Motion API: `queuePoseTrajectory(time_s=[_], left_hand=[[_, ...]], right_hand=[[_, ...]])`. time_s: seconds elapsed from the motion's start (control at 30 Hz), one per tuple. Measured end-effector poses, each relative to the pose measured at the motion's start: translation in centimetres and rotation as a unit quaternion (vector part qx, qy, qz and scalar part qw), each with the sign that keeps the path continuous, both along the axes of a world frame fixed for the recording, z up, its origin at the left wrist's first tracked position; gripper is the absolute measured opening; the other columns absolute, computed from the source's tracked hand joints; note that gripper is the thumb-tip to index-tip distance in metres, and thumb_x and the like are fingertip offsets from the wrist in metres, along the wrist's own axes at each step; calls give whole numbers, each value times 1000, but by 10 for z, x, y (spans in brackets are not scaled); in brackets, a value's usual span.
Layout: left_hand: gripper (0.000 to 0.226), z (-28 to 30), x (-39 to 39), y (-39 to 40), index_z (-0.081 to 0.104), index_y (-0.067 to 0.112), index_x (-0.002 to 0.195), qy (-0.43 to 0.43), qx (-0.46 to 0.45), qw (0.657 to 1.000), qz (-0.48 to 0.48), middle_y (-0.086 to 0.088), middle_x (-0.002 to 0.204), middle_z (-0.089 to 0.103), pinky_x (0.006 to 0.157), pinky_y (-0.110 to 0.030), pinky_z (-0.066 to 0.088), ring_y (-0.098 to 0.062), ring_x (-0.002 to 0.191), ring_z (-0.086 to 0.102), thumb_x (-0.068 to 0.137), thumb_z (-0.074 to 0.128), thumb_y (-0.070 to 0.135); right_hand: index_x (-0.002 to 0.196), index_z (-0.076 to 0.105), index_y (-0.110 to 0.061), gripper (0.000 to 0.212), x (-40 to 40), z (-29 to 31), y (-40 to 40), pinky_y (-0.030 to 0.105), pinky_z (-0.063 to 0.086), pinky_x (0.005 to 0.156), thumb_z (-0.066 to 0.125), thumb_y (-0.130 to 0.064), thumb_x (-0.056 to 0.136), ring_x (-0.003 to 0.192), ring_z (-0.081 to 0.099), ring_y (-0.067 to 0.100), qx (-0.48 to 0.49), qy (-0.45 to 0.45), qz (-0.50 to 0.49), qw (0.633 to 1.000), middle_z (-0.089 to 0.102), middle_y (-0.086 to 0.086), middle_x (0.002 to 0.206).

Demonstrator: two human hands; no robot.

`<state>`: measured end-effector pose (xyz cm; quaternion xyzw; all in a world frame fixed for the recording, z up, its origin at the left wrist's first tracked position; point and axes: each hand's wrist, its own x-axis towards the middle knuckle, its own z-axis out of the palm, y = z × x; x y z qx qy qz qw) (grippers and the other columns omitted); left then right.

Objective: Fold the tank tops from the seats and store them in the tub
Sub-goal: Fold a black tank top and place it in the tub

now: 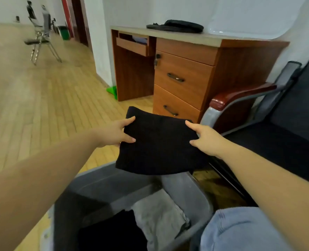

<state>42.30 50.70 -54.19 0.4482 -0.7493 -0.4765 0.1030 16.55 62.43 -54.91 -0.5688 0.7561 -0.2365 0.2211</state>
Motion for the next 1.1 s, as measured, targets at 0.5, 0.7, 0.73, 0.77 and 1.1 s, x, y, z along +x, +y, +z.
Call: queuePoseTrajectory(time_s=[0.5, 0.7, 0.73, 0.77, 1.1], left_hand=[[88, -120, 30, -2, 4, 28, 155, -8, 78, 994, 69, -4, 147, 42, 88, -35, 55, -22, 110, 60, 92, 57, 0], [90, -189, 16, 11, -2, 28, 155, -86, 68, 993, 40, -2, 159, 20, 75, -24, 54, -17, 105, 60, 92, 60, 8], [91, -201, 13, 14, -3, 27, 155, -96, 75, 992, 39, -3, 161, 14, 70, -21, 53, -16, 99, 62, 92, 61, 8], [91, -212, 10, 19, -3, 27, 155, -106, 83, 990, 40, -4, 162, 8, 62, -19, 52, -13, 89, 63, 92, 60, 8], [90, -297, -22, 68, -9, 23, 153, -112, 146, 979, 92, -4, 162, 1, 51, -19, 45, -31, 107, 60, 91, 52, 2]], right_hand=[[153, 13, -30, 77, 51, -106, -35, 31, 43, 96, 43, 7, 93, 125, 49, 28, 106, 41, 18, 993, 39, 8, 149], [154, 6, -29, 83, 57, -160, -28, 33, 51, 74, 40, 11, 90, 96, 58, 21, 183, 72, 15, 980, 29, 3, 156], [154, 4, -28, 84, 58, -169, -26, 33, 51, 83, 41, 12, 90, 111, 56, 23, 200, 83, 10, 976, 18, 3, 160], [154, 3, -28, 86, 60, -180, -23, 35, 49, 93, 41, 13, 89, 126, 49, 25, 218, 93, 7, 971, 11, 2, 161], [154, -1, -24, 90, 53, -244, -20, 40, 44, 103, 43, 15, 86, 140, 33, 29, 323, 152, 18, 934, 2, 0, 162]])
